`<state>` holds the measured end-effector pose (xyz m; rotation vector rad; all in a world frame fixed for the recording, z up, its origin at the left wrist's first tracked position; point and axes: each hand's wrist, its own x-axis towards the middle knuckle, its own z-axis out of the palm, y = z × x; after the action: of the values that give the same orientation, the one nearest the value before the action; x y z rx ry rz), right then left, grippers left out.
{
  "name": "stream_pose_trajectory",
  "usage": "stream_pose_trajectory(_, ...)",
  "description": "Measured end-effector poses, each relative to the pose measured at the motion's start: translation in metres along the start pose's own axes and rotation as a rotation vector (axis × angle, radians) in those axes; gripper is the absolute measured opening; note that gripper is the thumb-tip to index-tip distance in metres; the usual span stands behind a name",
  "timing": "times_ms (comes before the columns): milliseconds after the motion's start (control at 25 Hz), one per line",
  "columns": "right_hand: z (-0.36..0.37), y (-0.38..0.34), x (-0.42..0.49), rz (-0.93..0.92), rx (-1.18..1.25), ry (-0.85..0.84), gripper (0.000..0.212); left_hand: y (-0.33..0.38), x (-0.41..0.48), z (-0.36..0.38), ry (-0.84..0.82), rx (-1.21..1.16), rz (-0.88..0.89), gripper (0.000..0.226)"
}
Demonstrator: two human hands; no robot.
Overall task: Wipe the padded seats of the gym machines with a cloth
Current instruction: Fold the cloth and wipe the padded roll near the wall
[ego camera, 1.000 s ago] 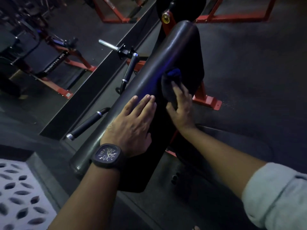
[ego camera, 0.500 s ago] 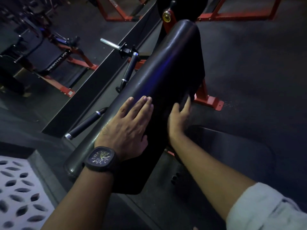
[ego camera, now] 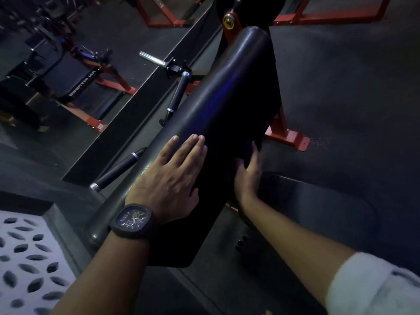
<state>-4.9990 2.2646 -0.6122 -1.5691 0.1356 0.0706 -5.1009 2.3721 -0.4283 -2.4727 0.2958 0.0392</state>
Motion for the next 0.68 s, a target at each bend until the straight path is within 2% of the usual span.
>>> stream_pose_trajectory(80,0.004,0.004,0.029,0.026,-0.016,0.072,0.058,0.0,0.001,0.0,-0.005,-0.008,-0.001,0.09)
stream_pose_trajectory(160,0.006,0.013,0.02,0.181,0.05,0.116,0.055,0.0,0.001,0.0,-0.01,-0.015,0.002,0.092)
stream_pose_trajectory(240,-0.001,0.024,-0.026,0.347,0.124,0.048,0.054,0.001,0.001,0.001,-0.012,-0.016,-0.001,0.093)
stream_pose_trajectory(320,-0.004,0.019,-0.035,0.383,0.171,0.012,0.052,0.0,0.0,0.001,-0.01,-0.012,-0.001,0.094)
stream_pose_trajectory(400,0.004,0.01,0.016,0.311,0.13,0.101,0.052,0.0,0.0,0.001,0.002,-0.007,-0.002,0.093)
stream_pose_trajectory(480,0.009,-0.004,0.046,0.214,-0.008,0.147,0.055,0.001,0.001,0.001,-0.009,-0.011,0.0,0.093)
stream_pose_trajectory(560,0.008,-0.006,0.01,0.159,-0.064,0.062,0.06,0.001,0.001,0.0,-0.019,-0.012,0.0,0.093)
stream_pose_trajectory(680,-0.006,-0.018,-0.062,-0.264,-0.028,-0.134,0.061,0.001,0.001,0.0,-0.021,-0.004,0.003,0.093)
